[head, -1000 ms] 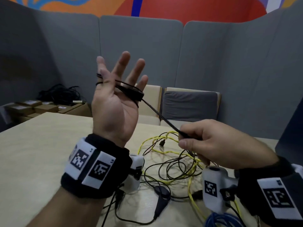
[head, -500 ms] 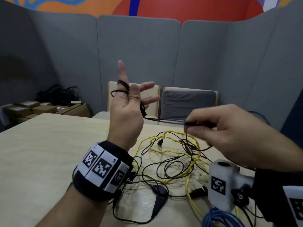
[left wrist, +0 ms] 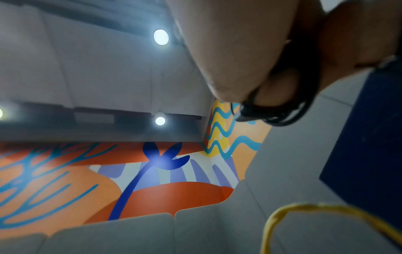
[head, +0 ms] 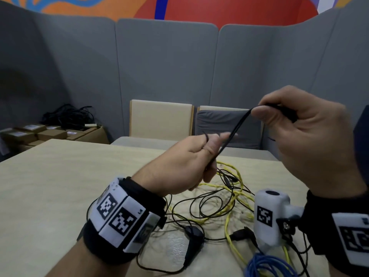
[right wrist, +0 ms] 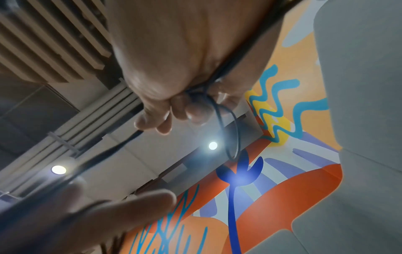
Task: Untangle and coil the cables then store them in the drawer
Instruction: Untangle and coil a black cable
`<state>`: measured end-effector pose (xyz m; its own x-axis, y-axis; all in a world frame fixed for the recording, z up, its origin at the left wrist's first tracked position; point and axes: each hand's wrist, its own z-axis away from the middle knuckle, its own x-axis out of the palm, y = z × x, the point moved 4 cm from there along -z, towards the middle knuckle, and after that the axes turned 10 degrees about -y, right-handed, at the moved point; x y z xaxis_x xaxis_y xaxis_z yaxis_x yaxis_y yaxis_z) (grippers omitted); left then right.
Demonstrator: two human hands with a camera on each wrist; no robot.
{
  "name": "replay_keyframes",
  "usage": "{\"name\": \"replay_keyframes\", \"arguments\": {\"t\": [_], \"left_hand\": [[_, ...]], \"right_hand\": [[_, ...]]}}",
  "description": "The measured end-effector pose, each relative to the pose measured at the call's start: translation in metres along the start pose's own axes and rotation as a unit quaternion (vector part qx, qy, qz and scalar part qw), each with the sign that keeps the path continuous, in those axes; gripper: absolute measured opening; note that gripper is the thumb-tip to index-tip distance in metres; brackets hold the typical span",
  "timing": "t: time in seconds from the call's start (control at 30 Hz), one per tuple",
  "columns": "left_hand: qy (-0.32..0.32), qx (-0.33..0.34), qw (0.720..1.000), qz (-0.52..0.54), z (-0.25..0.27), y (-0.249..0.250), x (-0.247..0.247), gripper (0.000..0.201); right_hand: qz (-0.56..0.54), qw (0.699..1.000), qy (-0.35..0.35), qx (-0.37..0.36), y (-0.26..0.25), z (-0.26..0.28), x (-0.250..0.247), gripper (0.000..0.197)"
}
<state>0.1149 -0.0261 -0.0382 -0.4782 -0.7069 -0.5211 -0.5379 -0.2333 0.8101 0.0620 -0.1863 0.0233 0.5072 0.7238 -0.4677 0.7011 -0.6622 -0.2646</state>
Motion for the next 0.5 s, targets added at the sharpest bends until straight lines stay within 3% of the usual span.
{"name": "replay_keyframes", "arguments": {"t": [0.07, 0.17, 0.23, 0.3, 0.4, 0.5], "left_hand": [[-0.058, 0.013, 0.997, 0.042, 0.005, 0.007, 0.007, 0.057], [-0.13, 0.061, 0.976, 0.164, 0.011, 0.015, 0.015, 0.048], [-0.165, 0.091, 0.946, 0.262, 0.011, 0.017, 0.017, 0.047], [-0.202, 0.146, 0.899, 0.36, 0.011, 0.024, 0.016, 0.05], [-0.185, 0.225, 0.833, 0.47, 0.011, 0.034, 0.003, 0.055], [-0.099, 0.289, 0.814, 0.493, 0.015, 0.039, -0.022, 0.05]], "right_hand": [[0.003, 1.0, 0.014, 0.002, 0.002, 0.0, -0.001, 0.02], [0.017, 1.0, 0.023, 0.001, 0.006, 0.0, 0.001, 0.033], [0.03, 0.999, 0.023, 0.013, 0.011, 0.0, 0.003, 0.041], [0.034, 0.999, 0.001, 0.029, 0.018, 0.001, 0.009, 0.045], [0.013, 0.993, -0.099, 0.062, 0.029, 0.003, 0.025, 0.044], [0.013, 0.96, -0.246, 0.136, 0.045, 0.008, 0.038, 0.028]]}}
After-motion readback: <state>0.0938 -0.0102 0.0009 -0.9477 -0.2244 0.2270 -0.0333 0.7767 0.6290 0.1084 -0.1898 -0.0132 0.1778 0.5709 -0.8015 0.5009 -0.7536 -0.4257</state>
